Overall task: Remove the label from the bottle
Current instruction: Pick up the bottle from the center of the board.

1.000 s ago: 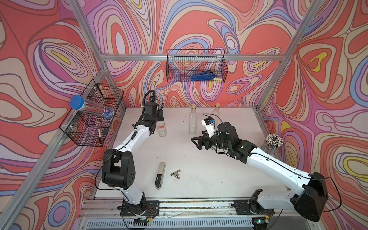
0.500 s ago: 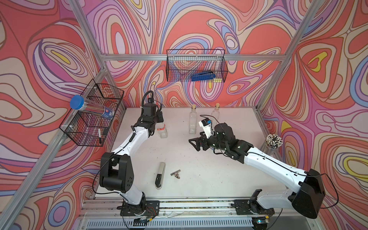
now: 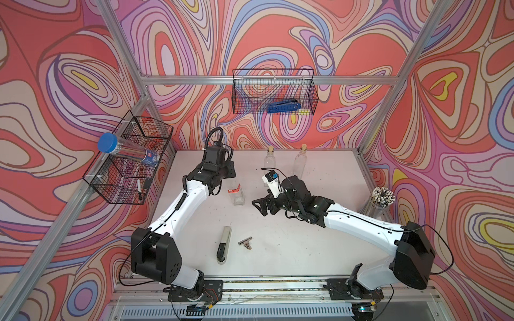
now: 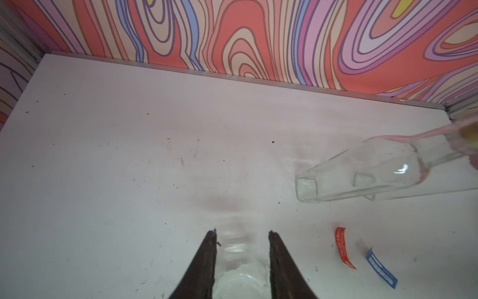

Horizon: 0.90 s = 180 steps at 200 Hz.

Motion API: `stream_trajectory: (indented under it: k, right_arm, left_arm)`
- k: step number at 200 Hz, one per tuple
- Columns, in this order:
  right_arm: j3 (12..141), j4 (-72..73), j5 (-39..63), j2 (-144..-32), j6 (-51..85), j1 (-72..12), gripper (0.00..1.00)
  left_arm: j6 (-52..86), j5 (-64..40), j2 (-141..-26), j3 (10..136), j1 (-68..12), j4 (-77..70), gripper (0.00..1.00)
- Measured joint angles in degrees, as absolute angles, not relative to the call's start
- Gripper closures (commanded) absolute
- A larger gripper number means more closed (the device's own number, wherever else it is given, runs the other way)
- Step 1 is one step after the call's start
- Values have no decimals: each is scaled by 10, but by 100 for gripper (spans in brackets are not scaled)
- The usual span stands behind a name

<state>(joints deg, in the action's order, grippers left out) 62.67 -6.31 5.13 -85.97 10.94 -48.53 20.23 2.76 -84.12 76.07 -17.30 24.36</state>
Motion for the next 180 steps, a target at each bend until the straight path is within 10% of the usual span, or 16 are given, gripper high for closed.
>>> stream_trajectory:
  k: [180]
  right_arm:
    - [521, 176, -23, -962, 33, -517, 3]
  left_arm:
    - [302, -131, -758, 731, -191, 279, 100]
